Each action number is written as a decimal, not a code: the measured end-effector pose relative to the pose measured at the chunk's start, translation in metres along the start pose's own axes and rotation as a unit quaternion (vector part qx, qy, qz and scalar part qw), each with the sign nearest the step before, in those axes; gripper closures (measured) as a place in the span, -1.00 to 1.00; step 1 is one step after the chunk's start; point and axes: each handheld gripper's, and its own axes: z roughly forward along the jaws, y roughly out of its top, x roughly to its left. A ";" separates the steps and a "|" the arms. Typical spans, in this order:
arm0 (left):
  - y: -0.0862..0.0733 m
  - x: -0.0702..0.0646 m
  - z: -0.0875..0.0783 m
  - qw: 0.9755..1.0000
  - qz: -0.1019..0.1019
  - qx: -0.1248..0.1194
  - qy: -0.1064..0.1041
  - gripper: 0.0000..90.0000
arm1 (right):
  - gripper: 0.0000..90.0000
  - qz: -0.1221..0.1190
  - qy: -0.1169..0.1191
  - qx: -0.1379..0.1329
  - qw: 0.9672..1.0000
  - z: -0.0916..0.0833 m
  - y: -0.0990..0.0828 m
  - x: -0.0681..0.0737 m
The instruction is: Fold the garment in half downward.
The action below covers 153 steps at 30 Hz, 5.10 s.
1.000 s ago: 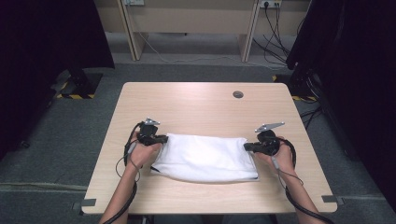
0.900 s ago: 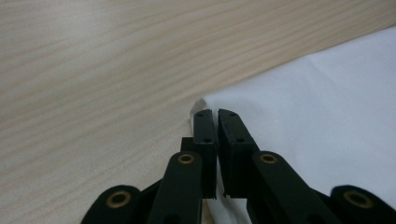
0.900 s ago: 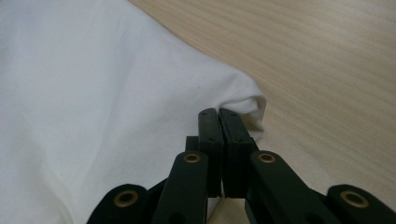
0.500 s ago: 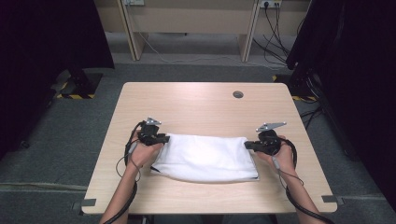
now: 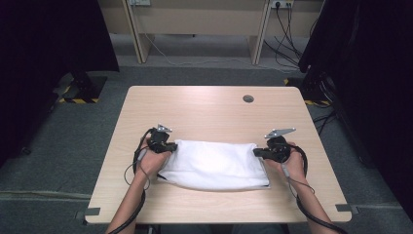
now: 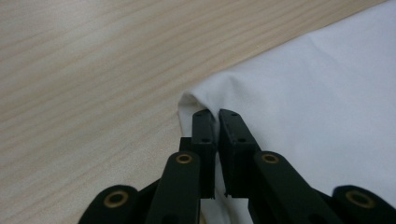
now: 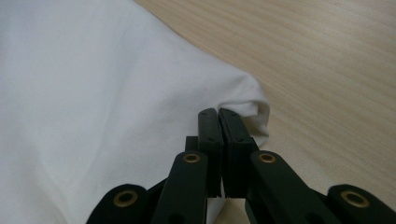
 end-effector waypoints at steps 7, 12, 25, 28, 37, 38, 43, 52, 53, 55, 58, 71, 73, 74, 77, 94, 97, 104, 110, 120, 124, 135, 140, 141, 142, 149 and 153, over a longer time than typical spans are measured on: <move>0.006 -0.004 -0.011 1.000 0.002 -0.024 0.006 0.95 | 0.98 0.001 0.001 -0.015 1.000 -0.008 0.005 0.002; 0.012 -0.001 -0.020 0.999 -0.011 -0.045 -0.002 0.95 | 0.98 0.005 -0.001 -0.034 0.999 -0.016 0.010 0.001; 0.023 0.007 -0.023 0.993 -0.056 -0.103 0.005 0.95 | 0.98 0.034 -0.003 -0.072 0.997 -0.021 0.020 -0.011; 0.022 0.010 -0.018 0.991 -0.068 -0.112 0.014 0.95 | 0.98 0.047 -0.002 -0.076 0.996 -0.019 0.020 -0.016; 0.022 0.015 -0.008 0.987 -0.082 -0.131 0.034 0.94 | 0.98 0.068 -0.020 -0.078 0.994 -0.008 0.017 -0.024; 0.025 0.015 -0.009 0.985 -0.088 -0.141 0.045 0.94 | 0.98 0.066 -0.023 -0.083 0.994 -0.010 0.017 -0.023; 0.027 0.016 -0.007 0.984 -0.088 -0.146 0.052 0.93 | 0.98 0.069 -0.037 -0.079 0.994 -0.005 0.017 -0.025; 0.026 0.021 0.016 0.989 -0.089 -0.105 0.063 0.78 | 0.82 0.048 -0.084 -0.065 0.993 0.009 0.017 -0.026; 0.022 0.022 0.015 0.989 -0.086 -0.102 0.065 0.72 | 0.77 0.042 -0.093 -0.062 0.993 0.009 0.017 -0.026; 0.019 0.021 0.010 0.990 -0.076 -0.101 0.068 0.67 | 0.75 0.027 -0.112 -0.063 0.991 0.005 0.017 -0.023; 0.016 0.017 0.003 0.993 -0.054 -0.089 0.047 0.55 | 0.75 0.005 -0.091 -0.072 0.993 -0.007 0.017 -0.009; -0.030 -0.038 -0.028 0.998 0.057 -0.026 -0.015 0.41 | 0.64 -0.054 -0.032 -0.009 0.998 -0.007 -0.021 0.041; -0.034 -0.037 -0.026 0.998 0.056 -0.026 -0.010 0.41 | 0.63 -0.056 -0.046 -0.008 0.997 -0.008 -0.026 0.040; -0.034 -0.037 -0.026 0.998 0.056 -0.026 -0.010 0.41 | 0.63 -0.056 -0.046 -0.008 0.997 -0.008 -0.026 0.040; -0.037 -0.030 -0.021 0.998 0.047 -0.033 0.011 0.40 | 0.64 -0.055 -0.057 -0.016 0.997 -0.009 -0.033 0.036; -0.041 -0.032 -0.042 0.998 0.060 -0.023 0.019 0.35 | 0.58 -0.085 -0.018 -0.019 0.996 -0.015 -0.036 0.063; -0.048 -0.034 -0.040 0.997 0.069 -0.011 0.017 0.34 | 0.57 -0.075 -0.024 -0.015 0.997 -0.011 -0.041 0.059; -0.045 -0.031 -0.031 0.998 0.057 -0.015 0.036 0.32 | 0.57 -0.071 -0.028 -0.017 0.997 -0.011 -0.041 0.052; -0.047 -0.033 -0.033 0.998 0.048 -0.009 0.034 0.32 | 0.58 -0.070 -0.019 -0.019 0.997 -0.013 -0.043 0.043; -0.059 -0.043 -0.041 0.999 0.038 -0.014 0.018 0.30 | 0.57 -0.064 -0.006 -0.020 0.998 -0.021 -0.051 0.039; -0.058 -0.044 -0.043 0.999 0.041 -0.020 0.021 0.21 | 0.50 -0.056 0.005 -0.020 0.998 -0.022 -0.051 0.037; -0.053 -0.041 -0.049 0.997 0.020 -0.066 0.032 -0.05 | 0.17 -0.048 -0.029 -0.051 0.997 -0.027 -0.039 0.039; -0.053 -0.042 -0.050 0.996 0.018 -0.075 0.033 -0.18 | 0.03 -0.048 -0.034 -0.054 0.997 -0.025 -0.036 0.039; -0.052 -0.042 -0.050 0.996 0.019 -0.077 0.034 -0.18 | -0.02 -0.047 -0.035 -0.055 0.997 -0.024 -0.035 0.039; -0.051 -0.042 -0.050 0.996 0.018 -0.080 0.035 -0.21 | -0.06 -0.044 -0.036 -0.055 0.997 -0.024 -0.034 0.040; -0.045 -0.045 -0.050 0.996 0.023 -0.084 0.033 -0.30 | -0.22 -0.034 -0.038 -0.058 0.997 -0.019 -0.026 0.039; -0.043 -0.045 -0.051 0.995 0.020 -0.087 0.033 -0.35 | -0.24 -0.028 -0.037 -0.061 0.997 -0.019 -0.025 0.038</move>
